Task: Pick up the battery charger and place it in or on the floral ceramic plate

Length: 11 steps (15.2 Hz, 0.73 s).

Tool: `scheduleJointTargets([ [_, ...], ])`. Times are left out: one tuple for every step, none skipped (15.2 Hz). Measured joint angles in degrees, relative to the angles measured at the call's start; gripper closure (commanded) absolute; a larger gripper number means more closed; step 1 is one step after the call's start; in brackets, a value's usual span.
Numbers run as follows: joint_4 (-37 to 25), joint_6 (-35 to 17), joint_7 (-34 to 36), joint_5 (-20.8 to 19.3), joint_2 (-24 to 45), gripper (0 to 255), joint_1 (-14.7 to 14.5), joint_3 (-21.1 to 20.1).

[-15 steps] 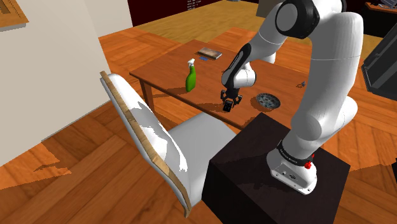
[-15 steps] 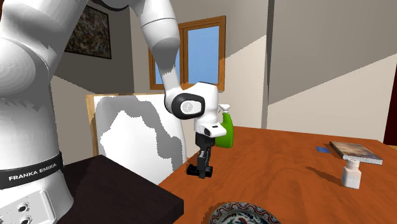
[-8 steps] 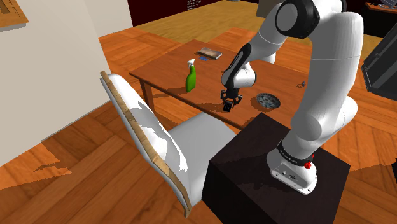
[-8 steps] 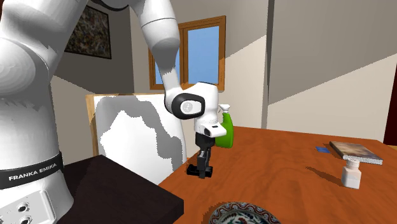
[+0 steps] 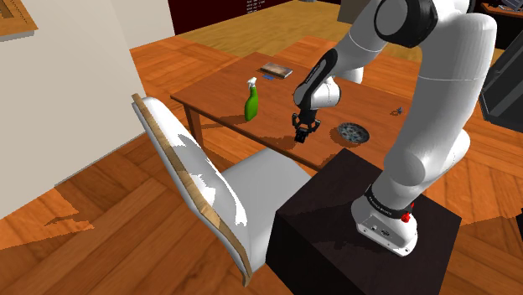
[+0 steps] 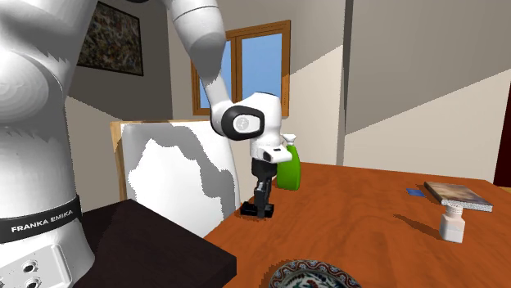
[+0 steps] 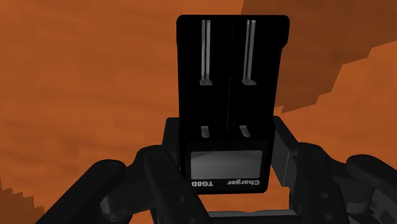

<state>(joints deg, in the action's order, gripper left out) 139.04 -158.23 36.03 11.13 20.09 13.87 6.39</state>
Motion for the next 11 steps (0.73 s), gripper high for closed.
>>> scheduleJointTargets([
  [0.0, 0.6, 0.2, -0.3, -0.6, 255, -0.1, 0.2],
  [0.2, 1.2, 0.4, -0.6, -1.4, 255, -0.3, 0.5],
  [0.4, 1.9, 0.8, -1.0, -2.4, 255, -0.6, 0.7],
  [0.6, 2.7, 1.3, -1.4, -3.4, 255, -0.9, 0.9],
  [0.8, 3.5, 1.7, -1.8, -4.4, 255, -1.1, 1.2],
  [0.9, 4.2, 1.9, -2.2, -5.2, 255, -1.2, 1.4],
  [0.9, 4.9, 2.2, -2.5, -5.9, 255, -1.3, 1.6],
  [1.0, 5.5, 2.5, -2.8, -6.6, 255, -1.4, 1.8],
  [1.2, 6.2, 2.7, -3.2, -7.5, 255, -1.5, 1.9],
  [1.0, 7.0, 3.0, -3.5, -8.2, 255, -1.6, 2.1],
  [1.1, 7.4, 3.1, -3.7, -8.7, 255, -1.7, 2.2],
])
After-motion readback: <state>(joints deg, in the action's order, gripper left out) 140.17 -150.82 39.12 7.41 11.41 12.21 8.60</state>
